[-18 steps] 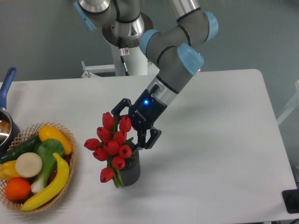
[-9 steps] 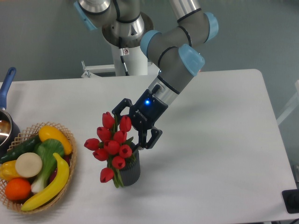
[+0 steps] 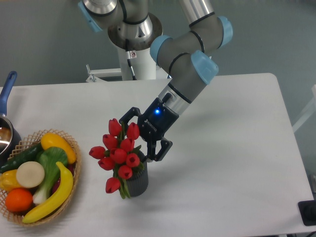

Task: Pick up the flowers from the vase
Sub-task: 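Close the gripper on the bunch of tulip stems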

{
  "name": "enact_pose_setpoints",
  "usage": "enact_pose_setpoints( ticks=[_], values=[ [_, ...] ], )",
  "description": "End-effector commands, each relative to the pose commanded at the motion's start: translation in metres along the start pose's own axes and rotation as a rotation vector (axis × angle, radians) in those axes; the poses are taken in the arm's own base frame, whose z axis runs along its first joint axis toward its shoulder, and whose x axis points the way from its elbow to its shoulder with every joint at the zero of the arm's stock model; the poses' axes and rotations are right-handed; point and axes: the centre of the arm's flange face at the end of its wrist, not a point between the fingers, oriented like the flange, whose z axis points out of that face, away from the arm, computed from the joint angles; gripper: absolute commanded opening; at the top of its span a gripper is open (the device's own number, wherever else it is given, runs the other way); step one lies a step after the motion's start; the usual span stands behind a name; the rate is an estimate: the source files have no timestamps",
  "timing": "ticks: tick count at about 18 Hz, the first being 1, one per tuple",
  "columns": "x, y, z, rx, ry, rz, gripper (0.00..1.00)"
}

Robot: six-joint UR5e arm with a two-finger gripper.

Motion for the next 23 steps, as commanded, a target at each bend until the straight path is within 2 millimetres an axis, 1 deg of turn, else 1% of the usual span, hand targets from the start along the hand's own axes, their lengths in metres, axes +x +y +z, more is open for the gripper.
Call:
enact_pose_setpoints(
  ticks=[7,9,10,13,14,16,18,19,20,23],
  values=[
    [-0.002,-0.004,0.002,0.003,0.002,0.008,1.0],
    [-0.003,-0.009,0.008,0.003,0.011,0.021,1.0],
    [-0.004,-0.007,0.011,0.003,0.016,0.015,1.0],
    [-0.004,-0.012,0.014,0.003,0.02,0.027,1.0],
    [-0.004,-0.012,0.014,0.003,0.02,0.027,0.97],
    [-0.004,-0.011,0.015,0.002,0.021,0.025,0.84],
    [-0.004,-0.011,0.015,0.004,0.021,0.025,0.75],
    [-0.004,-0.012,0.014,0.004,0.021,0.027,0.69],
    [-0.004,-0.013,0.014,0.006,0.02,0.028,0.67],
    [-0.004,-0.013,0.014,0.007,0.021,0.028,0.63]
  ],
)
